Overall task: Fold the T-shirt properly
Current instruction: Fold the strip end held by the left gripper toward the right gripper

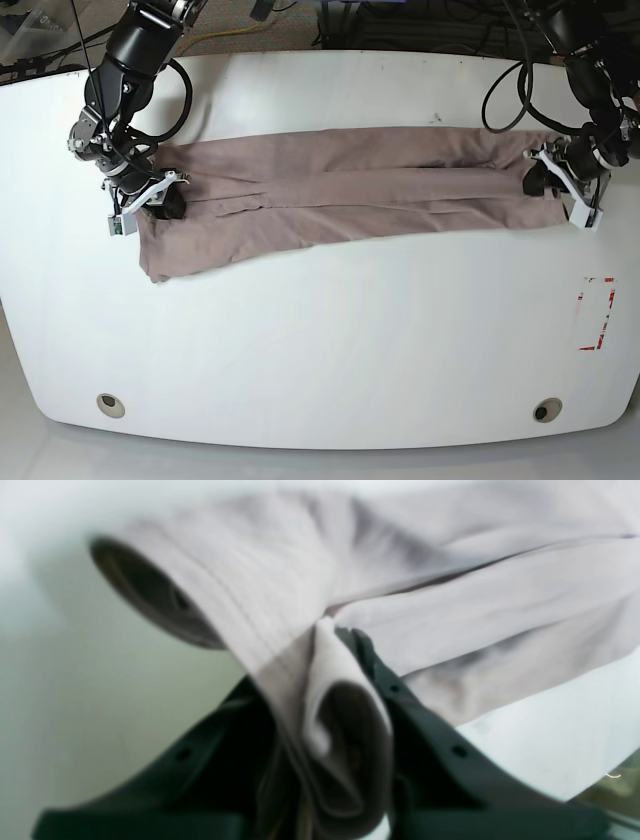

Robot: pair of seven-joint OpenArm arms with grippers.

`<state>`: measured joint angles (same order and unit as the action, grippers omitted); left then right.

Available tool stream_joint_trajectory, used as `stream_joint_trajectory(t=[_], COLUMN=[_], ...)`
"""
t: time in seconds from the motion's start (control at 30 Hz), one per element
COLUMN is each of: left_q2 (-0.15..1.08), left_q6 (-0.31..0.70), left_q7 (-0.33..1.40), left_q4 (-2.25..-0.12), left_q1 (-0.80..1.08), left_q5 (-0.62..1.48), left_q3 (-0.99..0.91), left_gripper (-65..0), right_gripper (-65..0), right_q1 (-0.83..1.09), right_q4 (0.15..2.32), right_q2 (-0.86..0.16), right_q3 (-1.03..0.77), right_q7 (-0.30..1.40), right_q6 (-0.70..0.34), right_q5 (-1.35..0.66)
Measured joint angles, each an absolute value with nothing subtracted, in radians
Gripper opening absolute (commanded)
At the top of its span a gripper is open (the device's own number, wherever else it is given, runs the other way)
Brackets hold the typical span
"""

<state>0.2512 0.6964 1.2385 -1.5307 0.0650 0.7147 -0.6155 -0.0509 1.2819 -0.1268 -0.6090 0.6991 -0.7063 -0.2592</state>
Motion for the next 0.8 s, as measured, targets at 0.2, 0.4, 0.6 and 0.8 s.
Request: stream_joint_trajectory(t=[0.2, 0.4, 0.6, 0.8], left_q2=[0.209, 0.146, 0.059, -0.027], left_q6=[0.697, 0.661, 0.61, 0.609], left_q7=[1.238, 1.239, 1.237, 1.241], left_q4=[-1.853, -1.911, -1.9, -1.801], left_q1=[0.137, 0.133, 0.056, -0.007], left_q5=[0.73, 0.718, 0.648, 0.536], left_q3=[-0.44, -0.293, -0.185, -0.136], left_gripper=[-58.3, -58.2, -58.2, -58.2], right_gripper=[-51.2, -51.2, -51.2, -51.2], right_q1=[-0.05, -0.05, -0.05, -0.05], right_q4=[1.282, 1.282, 1.282, 1.282], right_q2=[-0.125, -0.125, -0.125, -0.125], right_q3=[-0.609, -0.609, -0.609, -0.609], right_q7=[0.699, 0.699, 0.699, 0.699], right_q6=[-0.707, -0.707, -0.707, -0.707], right_q5=[-0.262, -0.262, -0.262, -0.262])
